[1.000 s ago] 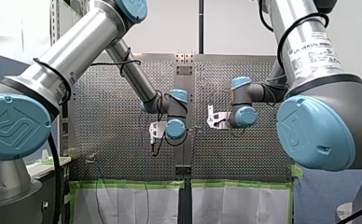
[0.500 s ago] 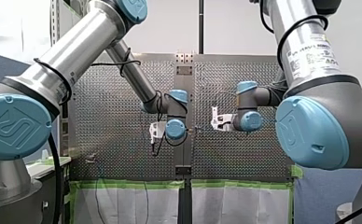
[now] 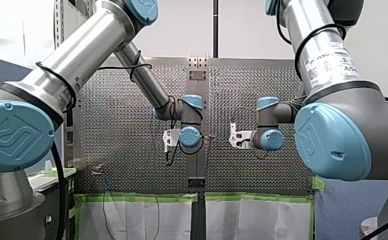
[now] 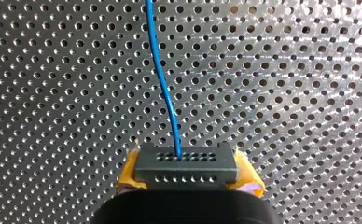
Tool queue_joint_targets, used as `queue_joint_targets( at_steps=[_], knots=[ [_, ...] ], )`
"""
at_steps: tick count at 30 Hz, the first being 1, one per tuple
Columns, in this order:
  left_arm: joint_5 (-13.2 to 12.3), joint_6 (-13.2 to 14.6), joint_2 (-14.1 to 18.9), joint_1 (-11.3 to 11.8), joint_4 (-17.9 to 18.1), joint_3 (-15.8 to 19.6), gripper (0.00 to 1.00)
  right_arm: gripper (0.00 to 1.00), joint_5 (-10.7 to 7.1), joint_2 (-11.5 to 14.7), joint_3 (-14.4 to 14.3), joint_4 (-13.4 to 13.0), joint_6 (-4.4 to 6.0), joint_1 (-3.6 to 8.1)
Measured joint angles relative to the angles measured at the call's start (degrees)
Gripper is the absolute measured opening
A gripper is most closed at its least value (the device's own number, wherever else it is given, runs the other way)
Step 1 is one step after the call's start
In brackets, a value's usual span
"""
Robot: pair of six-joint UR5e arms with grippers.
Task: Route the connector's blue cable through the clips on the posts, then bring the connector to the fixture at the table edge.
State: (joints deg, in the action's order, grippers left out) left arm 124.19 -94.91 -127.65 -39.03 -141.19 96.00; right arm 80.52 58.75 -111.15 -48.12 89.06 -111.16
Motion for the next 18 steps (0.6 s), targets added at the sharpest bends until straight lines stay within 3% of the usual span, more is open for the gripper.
queue_joint_targets(
  at_steps=[9,18],
  knots=[
    [-0.1,-0.1,-0.1,0.3,-0.4,-0.8,0.00,0.00,-0.73,-0.2,0.0,-1.6,0.50,1.21],
    [-0.6,-0.7,-2.8,0.1,-1.4,-3.1,0.00,0.00,-1.19,-0.3,0.0,-2.9,1.30,2.30]
  ],
)
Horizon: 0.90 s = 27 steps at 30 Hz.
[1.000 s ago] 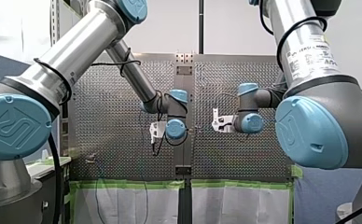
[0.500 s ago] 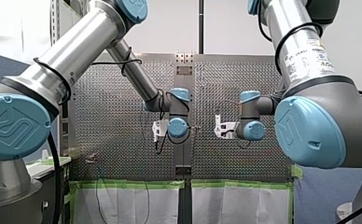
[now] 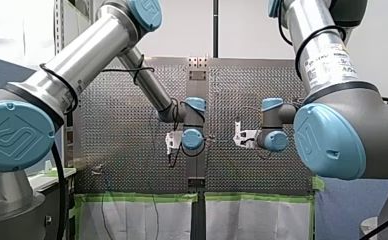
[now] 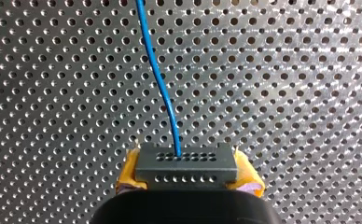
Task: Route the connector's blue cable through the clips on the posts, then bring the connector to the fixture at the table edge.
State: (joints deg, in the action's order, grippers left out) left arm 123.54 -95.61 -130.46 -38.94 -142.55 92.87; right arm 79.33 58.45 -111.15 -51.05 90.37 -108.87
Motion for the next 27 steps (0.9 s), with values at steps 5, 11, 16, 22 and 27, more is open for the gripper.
queue_joint_targets(
  at_steps=[5,11,16,22,27],
  knots=[
    [-0.2,-0.3,-0.5,0.0,-0.1,-1.3,0.00,0.00,-0.18,-0.1,0.0,-0.5,0.20,0.65],
    [-0.3,-0.7,-0.5,0.0,0.0,-1.7,0.00,0.00,-0.37,-0.2,0.2,-0.9,0.41,1.71],
    [-0.8,-0.7,-0.5,0.3,0.1,-1.7,0.00,0.00,-0.40,-0.3,0.2,-1.1,0.45,2.46],
    [-1.7,-0.8,-0.6,0.4,0.5,-2.3,0.00,0.00,-0.53,-0.4,0.3,-1.6,0.49,2.88],
    [-2.3,-0.8,-0.7,0.6,0.4,-2.8,0.00,0.00,-0.67,-0.4,0.5,-1.5,0.48,3.04]
  ],
)
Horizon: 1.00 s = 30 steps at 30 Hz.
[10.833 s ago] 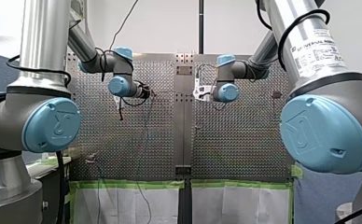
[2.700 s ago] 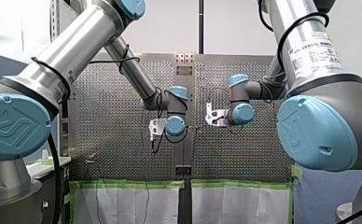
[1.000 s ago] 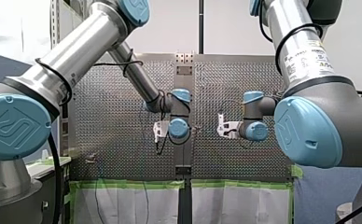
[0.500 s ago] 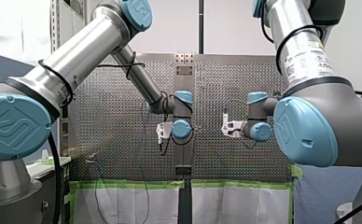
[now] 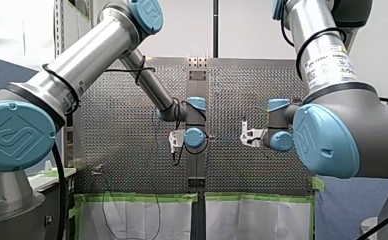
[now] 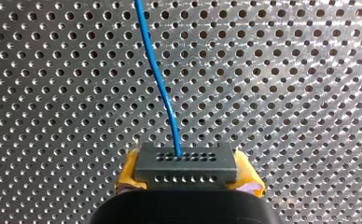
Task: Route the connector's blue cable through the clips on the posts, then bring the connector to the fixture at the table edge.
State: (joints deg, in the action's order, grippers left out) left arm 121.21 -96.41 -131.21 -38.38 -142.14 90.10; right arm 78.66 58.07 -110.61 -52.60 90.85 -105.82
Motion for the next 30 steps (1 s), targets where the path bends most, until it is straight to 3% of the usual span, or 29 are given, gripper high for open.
queue_joint_targets(
  at_steps=[9,16,30],
  knots=[
    [-0.5,-0.2,-0.2,0.1,-0.4,-0.5,0.00,0.00,-0.21,0.0,0.1,0.2,-0.11,0.04],
    [-0.7,-1.2,-3.0,0.1,-0.4,-1.5,0.00,0.00,-0.30,-0.1,0.2,0.3,-0.19,0.07],
    [-0.8,-1.8,-4.5,1.0,-3.9,-6.2,0.00,0.00,-0.34,-0.1,0.7,0.3,0.03,0.24]
  ],
)
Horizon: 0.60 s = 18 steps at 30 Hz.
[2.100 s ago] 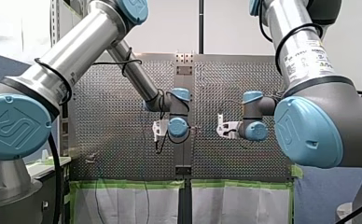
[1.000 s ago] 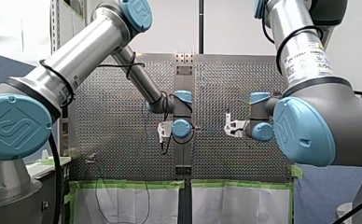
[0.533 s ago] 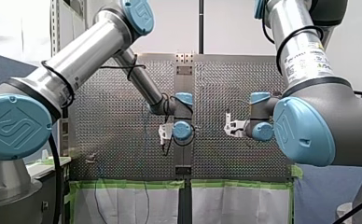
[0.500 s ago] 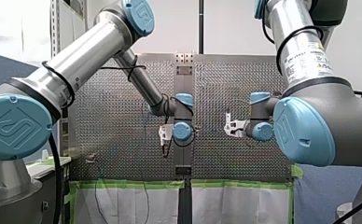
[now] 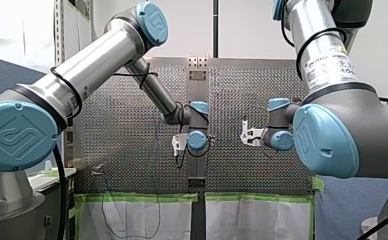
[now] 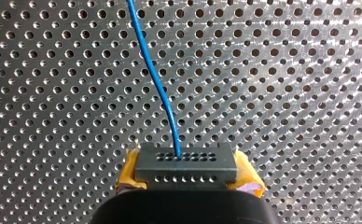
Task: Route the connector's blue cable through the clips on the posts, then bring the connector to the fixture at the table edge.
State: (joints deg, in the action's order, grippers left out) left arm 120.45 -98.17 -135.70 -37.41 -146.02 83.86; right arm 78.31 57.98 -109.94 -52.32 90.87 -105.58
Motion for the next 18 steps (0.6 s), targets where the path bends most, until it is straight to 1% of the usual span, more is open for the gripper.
queue_joint_targets(
  at_steps=[6,10,18],
  knots=[
    [-0.1,0.0,0.0,0.3,-0.1,-0.4,0.00,0.00,0.00,0.0,0.0,0.1,0.16,0.69],
    [-0.9,0.1,0.0,1.3,-0.1,-0.9,0.00,0.00,0.00,0.0,0.2,0.1,0.23,0.97],
    [-2.1,0.7,-0.5,2.2,-0.3,-1.8,0.00,0.00,0.00,-0.1,0.5,-0.1,0.70,1.13]
  ],
)
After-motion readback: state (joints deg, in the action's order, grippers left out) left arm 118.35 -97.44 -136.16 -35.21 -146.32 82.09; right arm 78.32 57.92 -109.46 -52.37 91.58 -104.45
